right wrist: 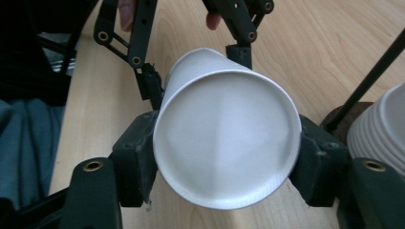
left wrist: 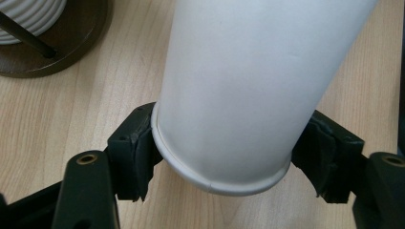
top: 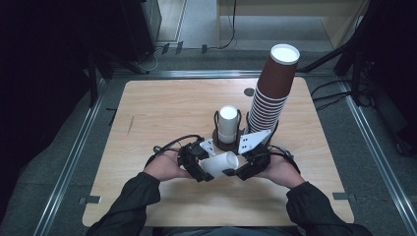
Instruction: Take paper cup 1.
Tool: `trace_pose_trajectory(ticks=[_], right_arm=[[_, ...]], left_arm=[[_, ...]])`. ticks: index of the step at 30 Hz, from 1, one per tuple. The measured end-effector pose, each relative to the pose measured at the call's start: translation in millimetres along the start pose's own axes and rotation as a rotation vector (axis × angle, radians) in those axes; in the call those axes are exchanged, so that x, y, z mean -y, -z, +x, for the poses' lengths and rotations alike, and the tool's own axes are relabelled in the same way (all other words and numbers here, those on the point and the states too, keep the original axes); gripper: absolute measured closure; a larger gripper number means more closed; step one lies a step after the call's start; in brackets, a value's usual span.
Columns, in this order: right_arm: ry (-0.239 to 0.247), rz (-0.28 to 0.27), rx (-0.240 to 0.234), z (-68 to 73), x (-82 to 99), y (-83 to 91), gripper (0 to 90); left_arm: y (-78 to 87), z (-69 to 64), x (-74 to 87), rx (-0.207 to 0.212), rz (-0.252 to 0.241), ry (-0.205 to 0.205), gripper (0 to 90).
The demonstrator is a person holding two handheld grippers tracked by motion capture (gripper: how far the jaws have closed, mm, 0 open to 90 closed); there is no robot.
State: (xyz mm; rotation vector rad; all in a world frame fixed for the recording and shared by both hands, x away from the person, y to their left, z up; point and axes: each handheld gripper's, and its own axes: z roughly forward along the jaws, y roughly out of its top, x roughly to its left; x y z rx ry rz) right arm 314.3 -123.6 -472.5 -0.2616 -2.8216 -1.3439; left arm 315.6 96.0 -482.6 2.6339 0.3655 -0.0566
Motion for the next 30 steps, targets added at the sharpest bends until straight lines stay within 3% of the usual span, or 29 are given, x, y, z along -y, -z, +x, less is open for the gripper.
trace_pose_trajectory(ticks=[3, 8, 11, 15, 23, 30], right_arm=[[-0.007, -0.008, -0.021, -0.3, -0.4, 2.5, 35.3], [-0.010, -0.019, -0.015, -1.2, 0.2, 6.9, 35.2], [-0.025, -0.031, -0.013, -2.3, 1.7, 10.9, 35.3], [-0.042, -0.056, -0.006, -2.8, 4.1, 17.3, 35.2], [-0.070, -0.124, 0.005, -4.6, 8.4, 30.0, 35.1], [-0.114, -0.219, -0.009, -7.8, 10.2, 38.2, 35.2]], left_arm=[[1.3, -0.7, 0.6, 0.003, -0.020, -0.001, 25.6], [6.1, -0.9, 1.0, 0.005, -0.063, 0.010, 14.1], [9.7, 0.3, 2.9, 0.018, -0.104, 0.020, 11.7], [15.6, 2.2, 6.1, 0.005, -0.154, 0.042, 4.8], [25.7, 4.3, 12.6, 0.006, -0.245, 0.071, 4.7], [28.2, 4.8, 14.8, 0.005, -0.320, 0.097, 4.7]])
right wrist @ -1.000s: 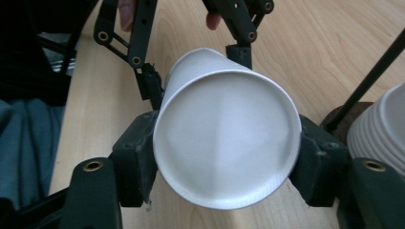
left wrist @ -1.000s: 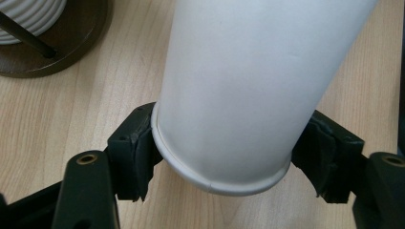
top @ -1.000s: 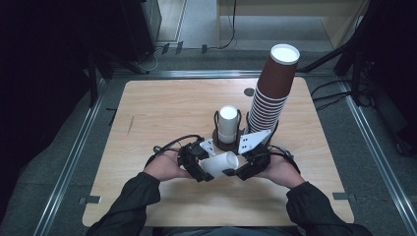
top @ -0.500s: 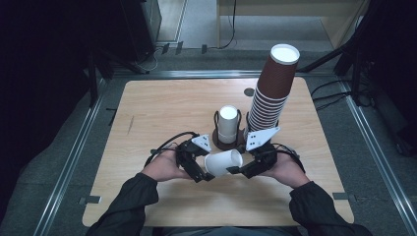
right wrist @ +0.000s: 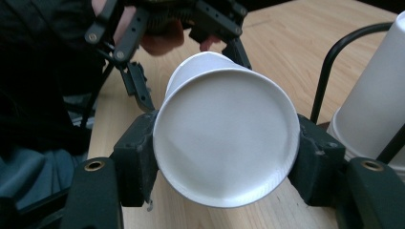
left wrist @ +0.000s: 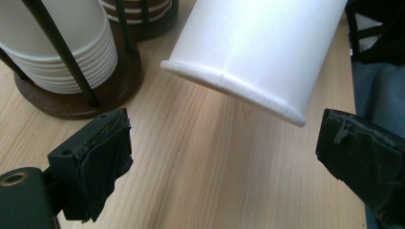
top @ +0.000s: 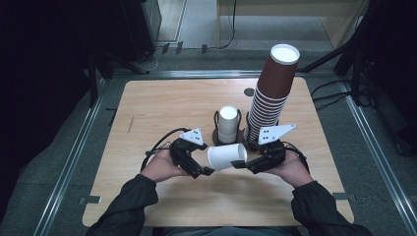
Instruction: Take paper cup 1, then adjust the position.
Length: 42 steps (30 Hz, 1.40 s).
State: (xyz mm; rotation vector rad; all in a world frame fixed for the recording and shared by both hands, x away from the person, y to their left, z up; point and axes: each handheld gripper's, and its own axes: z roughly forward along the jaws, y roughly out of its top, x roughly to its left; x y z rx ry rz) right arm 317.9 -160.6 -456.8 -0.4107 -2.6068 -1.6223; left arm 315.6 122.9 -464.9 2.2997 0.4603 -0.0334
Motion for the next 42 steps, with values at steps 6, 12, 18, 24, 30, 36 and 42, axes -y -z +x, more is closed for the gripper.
trace_pose_trajectory(ticks=[6, 12, 18, 24, 30, 36, 42], right_arm=[[-0.013, -0.051, -0.020, 0.0, -2.3, 2.7, 35.2], [-0.021, -0.083, -0.046, 1.4, -3.9, 1.7, 35.2], [-0.036, -0.106, -0.082, 3.1, -4.7, -4.7, 35.1], [-0.036, -0.097, -0.083, 3.4, -5.0, -8.2, 35.4], [-0.030, -0.074, -0.078, 4.1, -5.7, -8.3, 35.6], [0.002, 0.008, -0.026, 6.8, -8.1, -7.0, 23.7], [0.047, 0.156, 0.039, 8.3, -3.7, -12.2, 23.3]], left_arm=[[-2.0, -0.3, -1.8, 0.040, -0.073, 0.022, 4.5], [-4.5, -2.8, -2.6, 0.047, -0.096, 0.015, 4.5], [-5.2, -5.5, -4.6, 0.062, -0.146, 0.020, 5.4], [-1.3, -8.0, -2.6, 0.059, -0.157, -0.034, 21.9], [-0.1, -6.3, -2.5, 0.072, -0.139, -0.028, 29.0], [9.4, -1.7, -1.7, 0.065, -0.118, -0.008, 32.3], [14.5, -0.2, -1.3, 0.055, -0.054, -0.020, 32.6]])
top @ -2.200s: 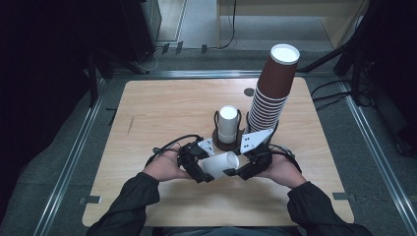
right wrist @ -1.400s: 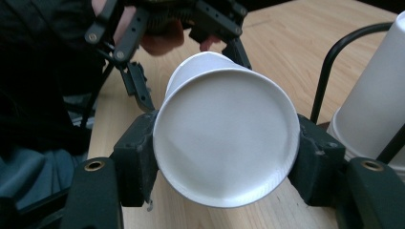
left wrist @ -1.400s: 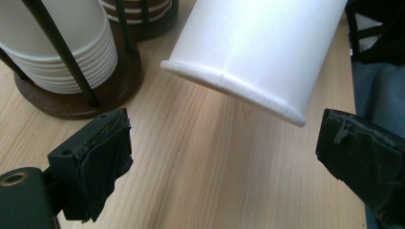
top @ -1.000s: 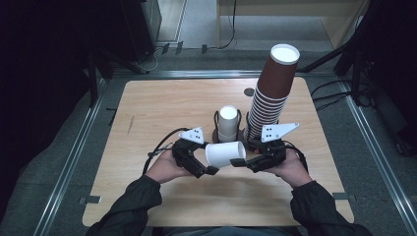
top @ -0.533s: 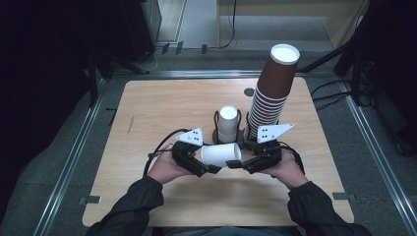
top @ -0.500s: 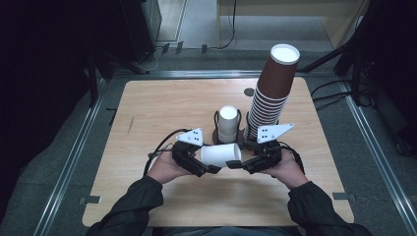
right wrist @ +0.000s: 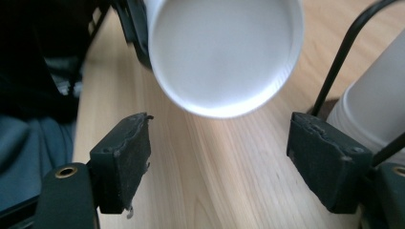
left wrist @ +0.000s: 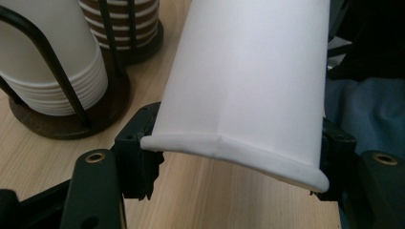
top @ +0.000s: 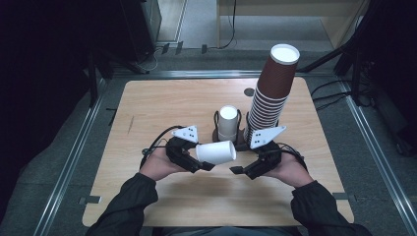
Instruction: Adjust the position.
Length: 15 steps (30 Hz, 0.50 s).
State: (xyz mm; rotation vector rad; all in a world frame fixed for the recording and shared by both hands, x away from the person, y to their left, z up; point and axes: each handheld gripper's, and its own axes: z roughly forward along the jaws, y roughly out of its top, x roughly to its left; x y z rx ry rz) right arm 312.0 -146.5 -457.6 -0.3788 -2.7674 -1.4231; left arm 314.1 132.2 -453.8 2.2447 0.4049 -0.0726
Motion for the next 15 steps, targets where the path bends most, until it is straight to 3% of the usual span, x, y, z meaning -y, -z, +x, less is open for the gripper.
trace_pose_trajectory(ticks=[3, 6, 15], right_arm=[[0.019, 0.076, 0.020, 1.3, 1.4, -6.5, 22.9], [0.032, 0.112, 0.023, 0.4, 2.1, -12.0, 22.4], [0.038, 0.155, 0.016, -3.4, 1.5, -18.1, 22.4]], left_arm=[[-2.1, 0.3, -1.3, -0.014, 0.058, -0.009, 32.3], [-5.7, 1.5, -2.3, -0.021, 0.115, -0.012, 32.2], [-17.9, 3.4, -5.8, -0.046, 0.256, -0.041, 31.9]])
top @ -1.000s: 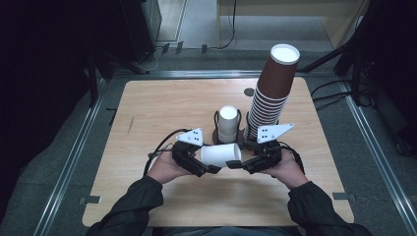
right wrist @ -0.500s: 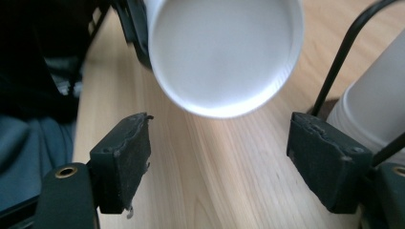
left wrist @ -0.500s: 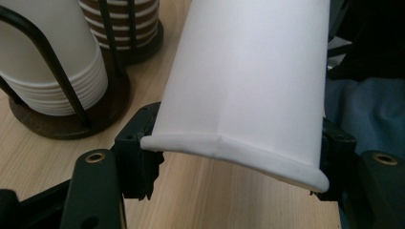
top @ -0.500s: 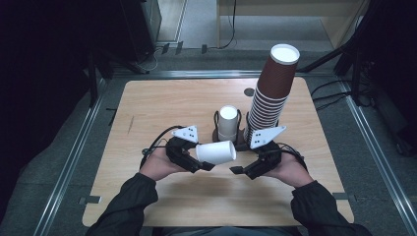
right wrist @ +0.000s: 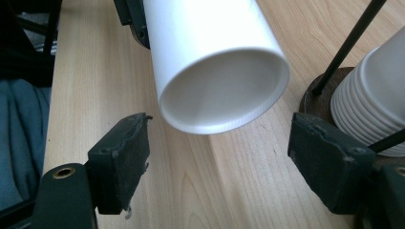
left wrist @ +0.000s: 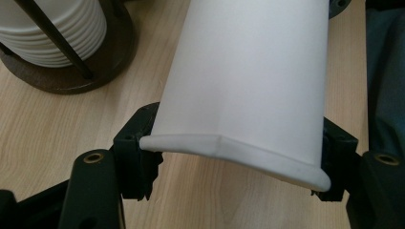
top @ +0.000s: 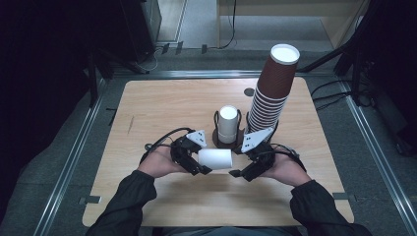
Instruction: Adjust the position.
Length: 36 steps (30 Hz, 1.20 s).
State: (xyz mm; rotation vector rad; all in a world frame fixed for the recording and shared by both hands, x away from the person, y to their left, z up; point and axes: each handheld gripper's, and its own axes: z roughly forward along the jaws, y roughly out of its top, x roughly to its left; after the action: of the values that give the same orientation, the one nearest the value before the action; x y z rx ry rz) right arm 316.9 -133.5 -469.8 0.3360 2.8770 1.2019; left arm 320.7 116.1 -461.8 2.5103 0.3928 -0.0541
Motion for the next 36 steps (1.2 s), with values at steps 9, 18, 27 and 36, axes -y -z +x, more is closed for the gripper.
trace_pose_trajectory(ticks=[9, 18, 27, 36], right_arm=[[0.068, 0.027, 0.006, 0.9, -8.4, -9.7, 23.9], [0.122, 0.068, -0.005, 3.3, -13.0, -22.7, 30.4], [0.144, 0.071, -0.026, 5.5, -12.6, -25.3, 36.2], [0.116, 0.019, -0.048, -0.3, -9.1, -17.3, 36.3]], left_arm=[[-15.5, -2.5, -8.2, -0.011, 0.102, -0.021, 31.5], [-22.5, -4.9, -11.8, 0.001, 0.128, -0.023, 30.1], [-20.7, -6.1, -11.3, -0.007, 0.112, -0.039, 27.5], [-14.3, -4.9, -10.2, 0.001, 0.034, -0.027, 13.0]])
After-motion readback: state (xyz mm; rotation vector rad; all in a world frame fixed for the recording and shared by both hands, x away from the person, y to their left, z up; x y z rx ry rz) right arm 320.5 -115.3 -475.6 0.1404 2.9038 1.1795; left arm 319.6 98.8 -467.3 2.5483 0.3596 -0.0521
